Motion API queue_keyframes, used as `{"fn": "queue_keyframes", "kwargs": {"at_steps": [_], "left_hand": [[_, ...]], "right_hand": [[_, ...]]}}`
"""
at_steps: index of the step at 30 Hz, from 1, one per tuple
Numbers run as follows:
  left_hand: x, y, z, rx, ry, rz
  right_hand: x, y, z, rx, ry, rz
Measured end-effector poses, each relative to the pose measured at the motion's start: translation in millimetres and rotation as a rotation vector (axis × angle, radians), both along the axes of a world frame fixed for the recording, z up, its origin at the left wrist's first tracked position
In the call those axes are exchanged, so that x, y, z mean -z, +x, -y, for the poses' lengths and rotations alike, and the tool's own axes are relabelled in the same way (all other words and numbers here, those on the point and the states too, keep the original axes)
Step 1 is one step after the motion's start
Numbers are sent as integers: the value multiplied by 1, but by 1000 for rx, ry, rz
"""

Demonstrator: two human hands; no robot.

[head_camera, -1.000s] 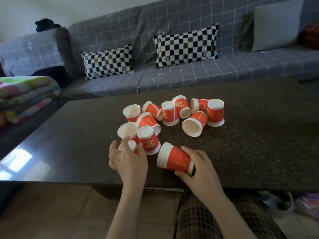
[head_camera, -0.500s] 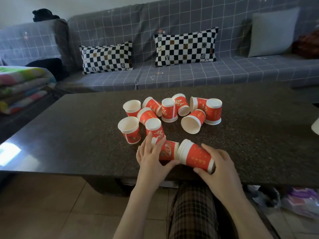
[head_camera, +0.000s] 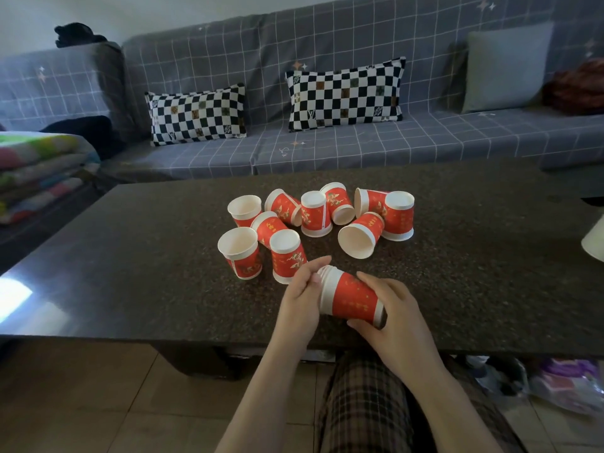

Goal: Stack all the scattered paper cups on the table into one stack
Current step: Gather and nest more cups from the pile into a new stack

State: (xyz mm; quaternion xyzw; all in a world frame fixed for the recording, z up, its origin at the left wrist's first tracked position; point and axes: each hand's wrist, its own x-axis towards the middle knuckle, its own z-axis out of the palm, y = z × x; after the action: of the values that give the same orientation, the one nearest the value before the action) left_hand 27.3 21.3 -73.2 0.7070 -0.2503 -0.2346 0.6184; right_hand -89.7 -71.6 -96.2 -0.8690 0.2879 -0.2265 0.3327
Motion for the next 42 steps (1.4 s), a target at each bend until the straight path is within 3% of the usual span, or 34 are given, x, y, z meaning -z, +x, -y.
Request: {"fn": "queue_keyframes", "kwargs": {"at_steps": [2,5,7,10,14,17,19,23,28,30,32,35,38,42], "left_hand": [[-2,0,7,-41,27,99],[3,19,16,-344,126,454],[8,35,23,-447,249,597],[15,50,35,-450,425,641],[18,54,45,-449,344,604],[18,46,47,-369,250,602],[19,37,47,-235,239,718],[24,23,46,24,288,1060],[28,18,49,246,395,1141],[28,18,47,230,345,1098],[26,20,46,65,259,988],[15,27,51,-281,306,624],[5,29,57,-188,272,166],[-2,14,61,-62,155,88]], "right_hand": [[0,3,2,27,-8,15],[1,2,7,84,6,49],[3,-1,11,112,21,59],[7,-7,16,140,31,69],[8,-15,26,213,37,62],[8,-23,32,267,51,43],[7,-30,36,308,54,27],[7,-42,41,358,54,15],[11,-49,42,352,77,-35],[12,-48,42,352,83,-39],[12,-47,42,355,88,-43],[10,-42,44,341,78,-54],[8,-37,46,293,54,-59],[5,-35,44,218,61,-41]]}}
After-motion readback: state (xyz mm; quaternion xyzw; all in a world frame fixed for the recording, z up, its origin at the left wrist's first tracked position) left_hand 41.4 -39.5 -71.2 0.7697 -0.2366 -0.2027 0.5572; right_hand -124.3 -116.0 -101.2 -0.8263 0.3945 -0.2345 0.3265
